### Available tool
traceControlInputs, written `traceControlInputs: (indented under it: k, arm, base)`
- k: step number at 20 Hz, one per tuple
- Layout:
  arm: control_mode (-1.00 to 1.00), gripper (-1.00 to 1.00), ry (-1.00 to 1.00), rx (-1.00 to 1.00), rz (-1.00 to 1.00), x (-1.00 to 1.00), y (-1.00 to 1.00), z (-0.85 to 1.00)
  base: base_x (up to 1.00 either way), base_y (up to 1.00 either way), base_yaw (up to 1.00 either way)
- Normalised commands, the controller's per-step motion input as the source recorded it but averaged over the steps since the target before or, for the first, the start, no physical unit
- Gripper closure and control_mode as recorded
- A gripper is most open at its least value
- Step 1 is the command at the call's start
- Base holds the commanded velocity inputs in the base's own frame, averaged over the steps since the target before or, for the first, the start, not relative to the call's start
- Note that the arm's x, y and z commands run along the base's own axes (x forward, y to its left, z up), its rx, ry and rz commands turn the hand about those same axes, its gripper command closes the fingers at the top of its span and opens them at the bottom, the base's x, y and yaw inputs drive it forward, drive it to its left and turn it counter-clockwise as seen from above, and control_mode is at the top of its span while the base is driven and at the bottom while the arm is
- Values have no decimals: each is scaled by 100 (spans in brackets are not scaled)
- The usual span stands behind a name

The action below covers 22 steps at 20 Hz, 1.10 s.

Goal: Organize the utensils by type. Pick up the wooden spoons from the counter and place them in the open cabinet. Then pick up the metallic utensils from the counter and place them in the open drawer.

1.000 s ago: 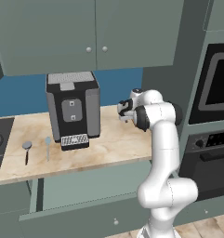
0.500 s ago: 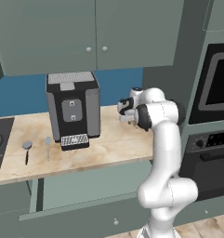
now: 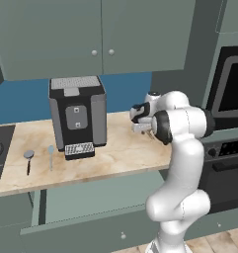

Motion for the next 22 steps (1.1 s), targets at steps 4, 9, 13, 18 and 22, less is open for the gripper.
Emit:
traceControlInputs:
  k: [4, 9, 13, 18, 22]
  arm:
    - [-100, 100, -20, 0, 9, -97, 0, 48]
    - [-100, 100, -13, 0, 11, -83, 0, 60]
    - [-100, 100, 0, 0, 10, -61, 0, 73]
    - [-100, 100, 6, 0, 10, -43, 0, 76]
    - [-100, 100, 8, 0, 8, -36, 0, 66]
  base:
    - [0, 0, 0]
    - [0, 0, 0]
    - [0, 0, 0]
    - [0, 0, 0]
    - [0, 0, 0]
